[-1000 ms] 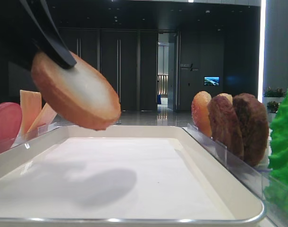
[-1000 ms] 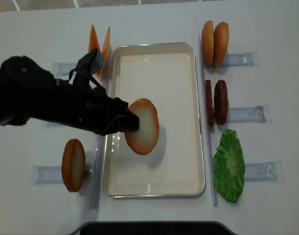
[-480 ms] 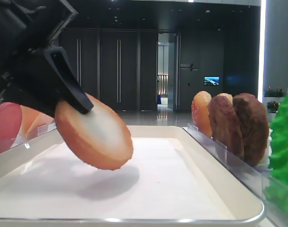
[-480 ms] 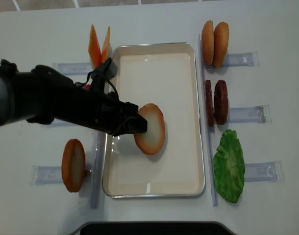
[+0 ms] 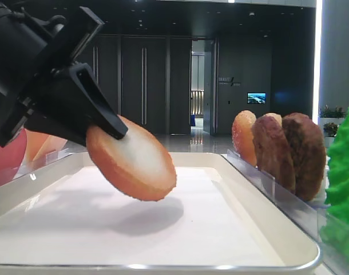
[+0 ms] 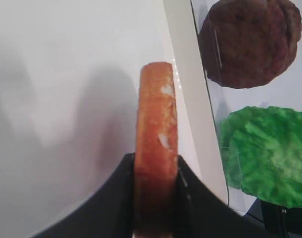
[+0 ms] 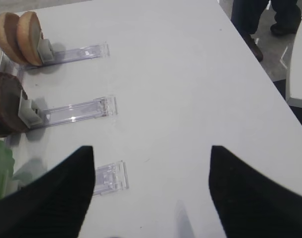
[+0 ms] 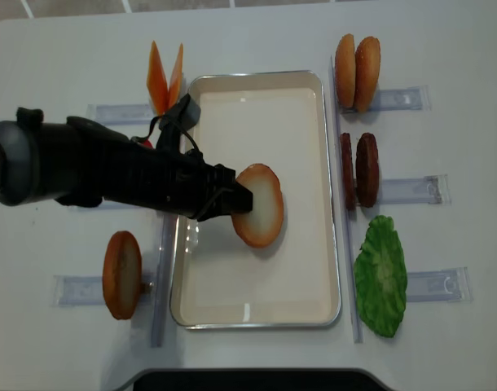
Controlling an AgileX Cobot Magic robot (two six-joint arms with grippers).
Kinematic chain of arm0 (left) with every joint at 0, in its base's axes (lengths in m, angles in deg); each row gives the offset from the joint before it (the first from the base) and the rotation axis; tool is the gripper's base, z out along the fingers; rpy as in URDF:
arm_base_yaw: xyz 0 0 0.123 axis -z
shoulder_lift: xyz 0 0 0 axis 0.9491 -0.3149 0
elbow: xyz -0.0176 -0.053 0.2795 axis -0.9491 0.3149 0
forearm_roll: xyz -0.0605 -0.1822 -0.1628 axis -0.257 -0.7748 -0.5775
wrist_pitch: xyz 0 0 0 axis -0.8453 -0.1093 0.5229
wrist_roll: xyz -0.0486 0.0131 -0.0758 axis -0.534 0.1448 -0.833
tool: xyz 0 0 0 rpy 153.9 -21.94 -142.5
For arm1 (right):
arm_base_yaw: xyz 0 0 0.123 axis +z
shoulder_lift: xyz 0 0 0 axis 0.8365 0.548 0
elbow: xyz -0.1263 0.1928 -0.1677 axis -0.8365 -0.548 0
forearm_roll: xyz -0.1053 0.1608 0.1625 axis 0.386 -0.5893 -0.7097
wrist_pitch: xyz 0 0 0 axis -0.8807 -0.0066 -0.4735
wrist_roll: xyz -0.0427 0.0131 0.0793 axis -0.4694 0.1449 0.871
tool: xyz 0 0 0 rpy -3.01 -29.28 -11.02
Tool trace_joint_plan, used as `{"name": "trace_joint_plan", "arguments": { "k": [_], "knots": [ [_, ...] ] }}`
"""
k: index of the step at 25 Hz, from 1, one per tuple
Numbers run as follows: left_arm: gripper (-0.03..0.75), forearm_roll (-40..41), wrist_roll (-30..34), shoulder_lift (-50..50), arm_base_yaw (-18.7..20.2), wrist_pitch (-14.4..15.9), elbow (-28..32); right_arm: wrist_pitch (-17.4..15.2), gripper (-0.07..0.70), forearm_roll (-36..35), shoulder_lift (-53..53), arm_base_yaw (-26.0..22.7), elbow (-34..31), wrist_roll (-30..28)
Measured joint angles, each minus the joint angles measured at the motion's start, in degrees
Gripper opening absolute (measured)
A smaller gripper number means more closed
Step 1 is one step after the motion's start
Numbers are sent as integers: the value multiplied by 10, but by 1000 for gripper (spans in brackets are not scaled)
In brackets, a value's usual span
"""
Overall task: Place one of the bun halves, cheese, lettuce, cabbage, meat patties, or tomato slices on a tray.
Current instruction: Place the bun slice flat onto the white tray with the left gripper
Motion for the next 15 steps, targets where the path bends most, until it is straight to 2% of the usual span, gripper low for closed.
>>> {"name": "trace_joint_plan", "arguments": {
  "k": [4, 15],
  "knots": [
    [141, 1, -5, 0, 0, 6, 0, 0, 469, 0, 0, 0, 0, 0],
    [141, 47, -66, 0, 0, 12, 0, 0, 469, 0, 0, 0, 0, 0]
  ]
}}
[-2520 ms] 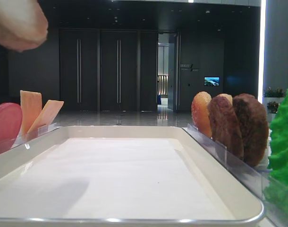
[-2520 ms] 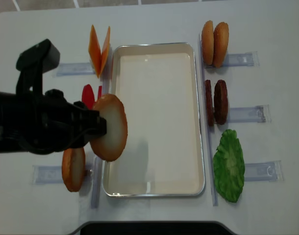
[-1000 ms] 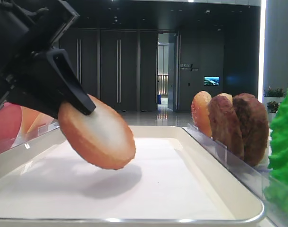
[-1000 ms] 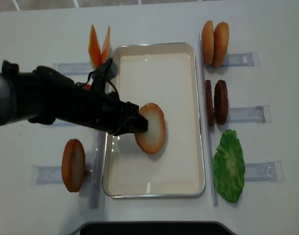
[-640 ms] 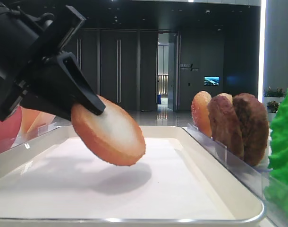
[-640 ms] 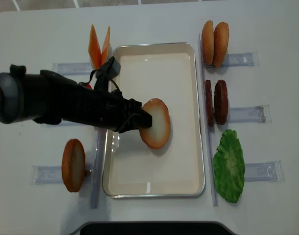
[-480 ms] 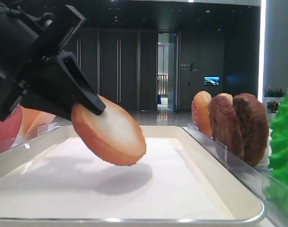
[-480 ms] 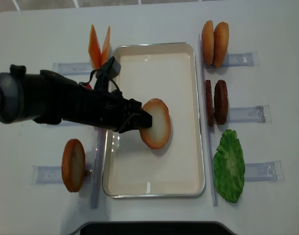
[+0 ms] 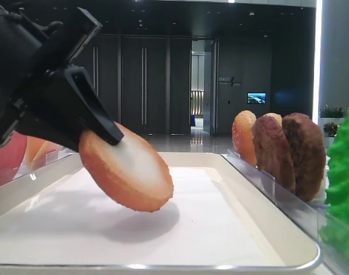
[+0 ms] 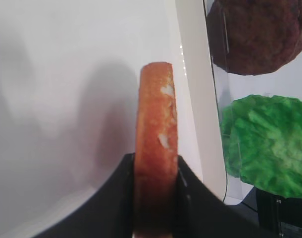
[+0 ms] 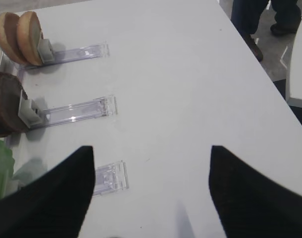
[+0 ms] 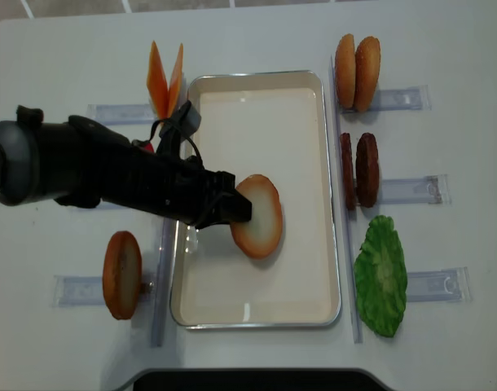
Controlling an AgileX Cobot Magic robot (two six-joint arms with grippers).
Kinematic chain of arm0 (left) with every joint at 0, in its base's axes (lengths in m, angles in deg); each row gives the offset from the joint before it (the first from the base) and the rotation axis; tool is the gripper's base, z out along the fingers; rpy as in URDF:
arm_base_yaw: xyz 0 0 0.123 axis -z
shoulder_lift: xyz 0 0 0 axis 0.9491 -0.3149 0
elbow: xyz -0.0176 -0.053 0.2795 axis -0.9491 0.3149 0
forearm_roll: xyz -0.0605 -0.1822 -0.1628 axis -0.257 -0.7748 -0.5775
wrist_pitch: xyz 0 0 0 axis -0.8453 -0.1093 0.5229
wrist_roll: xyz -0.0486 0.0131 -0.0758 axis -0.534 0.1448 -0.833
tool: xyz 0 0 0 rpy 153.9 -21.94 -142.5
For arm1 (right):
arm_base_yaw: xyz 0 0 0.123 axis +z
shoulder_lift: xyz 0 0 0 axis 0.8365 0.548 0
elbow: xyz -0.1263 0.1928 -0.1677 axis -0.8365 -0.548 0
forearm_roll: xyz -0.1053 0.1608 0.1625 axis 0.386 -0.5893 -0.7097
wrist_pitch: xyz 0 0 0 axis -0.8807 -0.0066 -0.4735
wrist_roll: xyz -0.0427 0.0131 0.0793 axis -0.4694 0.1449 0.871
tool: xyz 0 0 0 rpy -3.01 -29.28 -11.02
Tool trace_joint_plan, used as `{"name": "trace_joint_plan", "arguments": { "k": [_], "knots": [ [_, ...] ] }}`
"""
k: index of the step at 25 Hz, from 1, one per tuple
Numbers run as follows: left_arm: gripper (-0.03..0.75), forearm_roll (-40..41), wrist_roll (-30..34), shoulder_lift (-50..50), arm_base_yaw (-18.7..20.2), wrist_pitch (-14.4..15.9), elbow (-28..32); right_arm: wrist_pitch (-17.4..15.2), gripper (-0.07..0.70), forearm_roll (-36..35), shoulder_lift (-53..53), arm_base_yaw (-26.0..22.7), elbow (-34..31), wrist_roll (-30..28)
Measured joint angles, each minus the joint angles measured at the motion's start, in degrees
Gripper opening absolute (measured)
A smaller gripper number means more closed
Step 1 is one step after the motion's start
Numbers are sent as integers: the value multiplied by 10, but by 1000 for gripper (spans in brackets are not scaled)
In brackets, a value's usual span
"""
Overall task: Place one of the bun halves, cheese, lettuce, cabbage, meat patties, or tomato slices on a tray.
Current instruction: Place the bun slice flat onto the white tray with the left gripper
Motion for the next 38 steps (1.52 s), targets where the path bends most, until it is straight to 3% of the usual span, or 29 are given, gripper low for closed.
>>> {"name": "trace_joint_plan", "arguments": {
  "k": [13, 32, 38],
  "knots": [
    [141, 10, -18, 0, 0, -14, -1, 0, 469, 0, 0, 0, 0, 0],
    [142, 2, -24, -33, 0, -7, -5, 0, 469, 0, 0, 0, 0, 0],
    [173, 49, -68, -33, 0, 2, -5, 0, 469, 0, 0, 0, 0, 0]
  ]
}}
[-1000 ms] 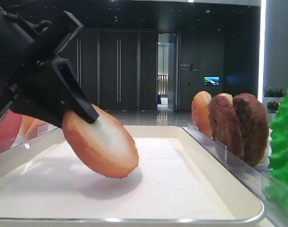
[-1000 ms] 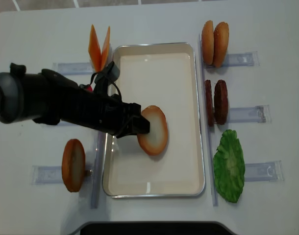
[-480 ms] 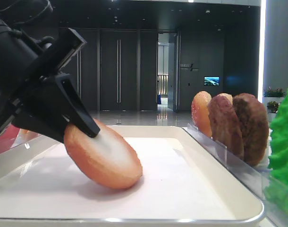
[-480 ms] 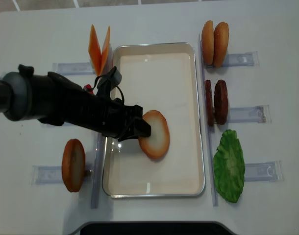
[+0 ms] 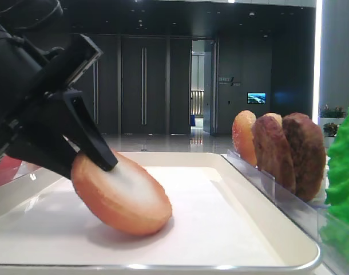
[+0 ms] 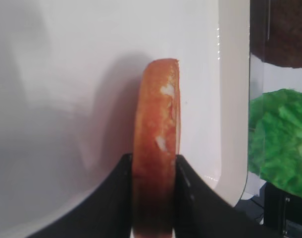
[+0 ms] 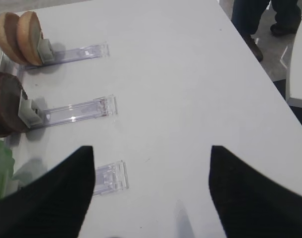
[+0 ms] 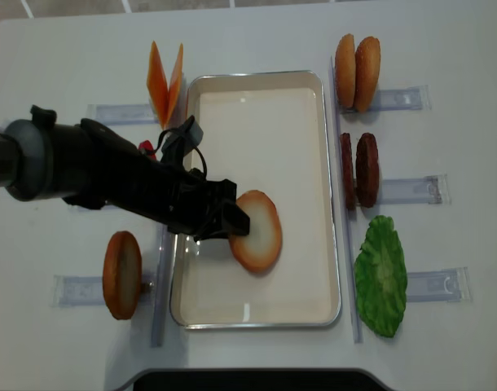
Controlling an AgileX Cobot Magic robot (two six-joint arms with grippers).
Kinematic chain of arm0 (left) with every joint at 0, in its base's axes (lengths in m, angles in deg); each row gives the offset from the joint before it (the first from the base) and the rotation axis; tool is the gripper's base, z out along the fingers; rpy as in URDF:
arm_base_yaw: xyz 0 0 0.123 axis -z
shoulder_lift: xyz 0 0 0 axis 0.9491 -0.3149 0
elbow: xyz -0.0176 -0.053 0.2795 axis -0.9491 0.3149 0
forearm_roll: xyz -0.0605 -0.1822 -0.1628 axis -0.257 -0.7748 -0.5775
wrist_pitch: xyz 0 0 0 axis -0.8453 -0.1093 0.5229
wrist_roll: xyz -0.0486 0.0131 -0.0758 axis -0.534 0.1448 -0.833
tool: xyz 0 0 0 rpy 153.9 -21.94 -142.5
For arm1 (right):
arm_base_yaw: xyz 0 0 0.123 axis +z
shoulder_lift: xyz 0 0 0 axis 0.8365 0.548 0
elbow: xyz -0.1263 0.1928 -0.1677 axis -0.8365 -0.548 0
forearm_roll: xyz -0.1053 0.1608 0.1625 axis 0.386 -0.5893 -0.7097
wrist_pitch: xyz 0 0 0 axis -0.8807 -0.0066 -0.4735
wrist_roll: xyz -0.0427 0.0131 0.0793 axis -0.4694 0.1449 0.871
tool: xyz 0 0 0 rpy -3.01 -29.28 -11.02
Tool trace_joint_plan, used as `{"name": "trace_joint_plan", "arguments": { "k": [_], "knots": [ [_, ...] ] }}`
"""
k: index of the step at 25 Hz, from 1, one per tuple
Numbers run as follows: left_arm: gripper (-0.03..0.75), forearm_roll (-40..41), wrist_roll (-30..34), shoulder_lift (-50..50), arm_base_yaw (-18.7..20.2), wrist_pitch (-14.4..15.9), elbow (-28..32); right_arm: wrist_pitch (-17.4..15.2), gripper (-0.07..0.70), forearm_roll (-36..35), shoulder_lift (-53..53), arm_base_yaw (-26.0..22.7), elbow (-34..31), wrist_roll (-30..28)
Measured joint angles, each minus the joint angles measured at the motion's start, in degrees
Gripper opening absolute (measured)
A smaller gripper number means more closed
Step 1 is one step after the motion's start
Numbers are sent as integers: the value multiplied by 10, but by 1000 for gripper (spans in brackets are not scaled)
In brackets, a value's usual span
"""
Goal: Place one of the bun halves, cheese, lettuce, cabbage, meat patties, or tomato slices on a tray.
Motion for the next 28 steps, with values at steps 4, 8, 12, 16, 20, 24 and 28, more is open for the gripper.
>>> {"name": "trace_joint_plan", "arguments": {
  "k": [4, 8, 12, 16, 20, 24, 28],
  "knots": [
    [239, 59, -46, 11, -3, -1, 0, 0, 469, 0, 0, 0, 0, 0],
    [335, 99, -75, 33, -19, -4, 0, 0, 469, 0, 0, 0, 0, 0],
    [419, 122, -86, 54, -23, -19, 0, 0, 469, 0, 0, 0, 0, 0],
    [483, 154, -109, 63, -23, -19, -15, 0, 469, 0, 0, 0, 0, 0],
    [503, 191, -141, 74, -23, 10, -60, 0, 469, 0, 0, 0, 0, 0],
    [507, 255, -183, 103, -23, 41, -109, 0, 469, 0, 0, 0, 0, 0],
    [507, 351, -237, 145, -23, 69, -140, 0, 469, 0, 0, 0, 0, 0]
  ]
}}
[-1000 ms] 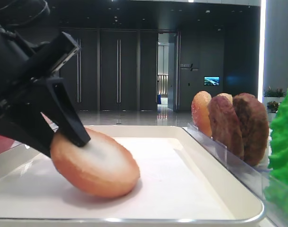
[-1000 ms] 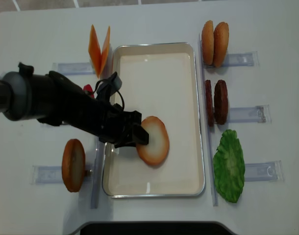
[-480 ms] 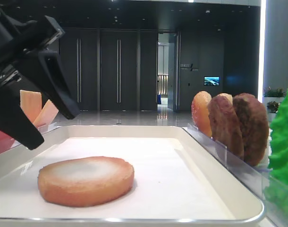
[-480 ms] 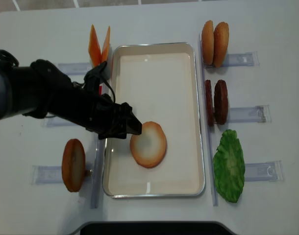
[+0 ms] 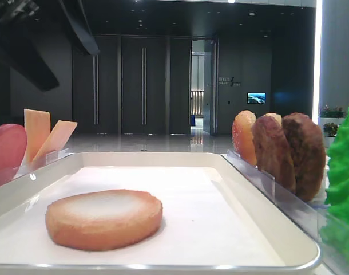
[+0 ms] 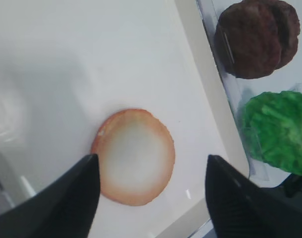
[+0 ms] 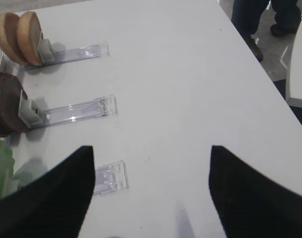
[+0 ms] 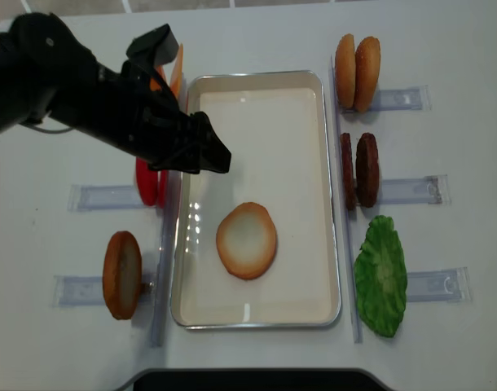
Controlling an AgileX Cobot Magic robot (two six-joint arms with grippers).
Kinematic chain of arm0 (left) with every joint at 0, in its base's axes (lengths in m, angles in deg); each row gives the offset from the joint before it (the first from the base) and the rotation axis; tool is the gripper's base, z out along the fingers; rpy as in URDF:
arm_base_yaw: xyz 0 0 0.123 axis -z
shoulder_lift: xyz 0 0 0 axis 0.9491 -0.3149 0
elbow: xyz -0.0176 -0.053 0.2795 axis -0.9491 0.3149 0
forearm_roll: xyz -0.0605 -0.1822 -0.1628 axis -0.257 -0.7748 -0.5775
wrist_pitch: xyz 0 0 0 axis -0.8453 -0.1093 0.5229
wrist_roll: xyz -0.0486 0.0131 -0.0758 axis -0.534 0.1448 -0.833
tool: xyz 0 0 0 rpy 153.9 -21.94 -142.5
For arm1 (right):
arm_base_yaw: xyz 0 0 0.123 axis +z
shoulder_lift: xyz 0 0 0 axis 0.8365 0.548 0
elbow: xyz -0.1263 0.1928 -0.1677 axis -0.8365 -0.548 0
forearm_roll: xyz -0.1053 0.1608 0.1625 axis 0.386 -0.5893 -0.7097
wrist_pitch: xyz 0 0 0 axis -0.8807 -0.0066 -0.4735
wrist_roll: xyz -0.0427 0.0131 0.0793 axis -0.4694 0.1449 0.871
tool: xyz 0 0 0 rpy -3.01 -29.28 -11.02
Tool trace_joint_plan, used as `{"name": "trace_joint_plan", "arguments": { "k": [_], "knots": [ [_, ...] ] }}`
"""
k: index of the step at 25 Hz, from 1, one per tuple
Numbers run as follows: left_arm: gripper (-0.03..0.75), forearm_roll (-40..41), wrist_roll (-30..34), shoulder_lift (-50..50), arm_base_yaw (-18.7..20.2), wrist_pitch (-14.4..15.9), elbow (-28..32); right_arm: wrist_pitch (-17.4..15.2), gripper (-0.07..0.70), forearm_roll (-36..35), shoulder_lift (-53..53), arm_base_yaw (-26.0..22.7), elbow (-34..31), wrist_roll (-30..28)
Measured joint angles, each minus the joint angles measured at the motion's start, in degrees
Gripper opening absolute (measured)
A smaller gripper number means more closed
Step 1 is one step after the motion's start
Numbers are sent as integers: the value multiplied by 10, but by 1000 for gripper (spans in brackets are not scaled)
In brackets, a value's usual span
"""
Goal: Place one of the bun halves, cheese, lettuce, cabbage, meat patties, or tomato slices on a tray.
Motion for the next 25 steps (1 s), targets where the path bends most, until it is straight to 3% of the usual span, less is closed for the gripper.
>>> {"name": "trace_joint_plan", "arguments": {
  "k": [5, 11, 19, 25],
  "knots": [
    [507, 142, -93, 59, -10, 35, -7, 0, 469, 0, 0, 0, 0, 0],
    [507, 227, -145, 101, -86, 110, -7, 0, 469, 0, 0, 0, 0, 0],
    [507, 408, -202, 115, -160, 223, -7, 0, 469, 0, 0, 0, 0, 0],
    [507, 441, -223, 121, -163, 244, -7, 0, 469, 0, 0, 0, 0, 0]
  ]
}}
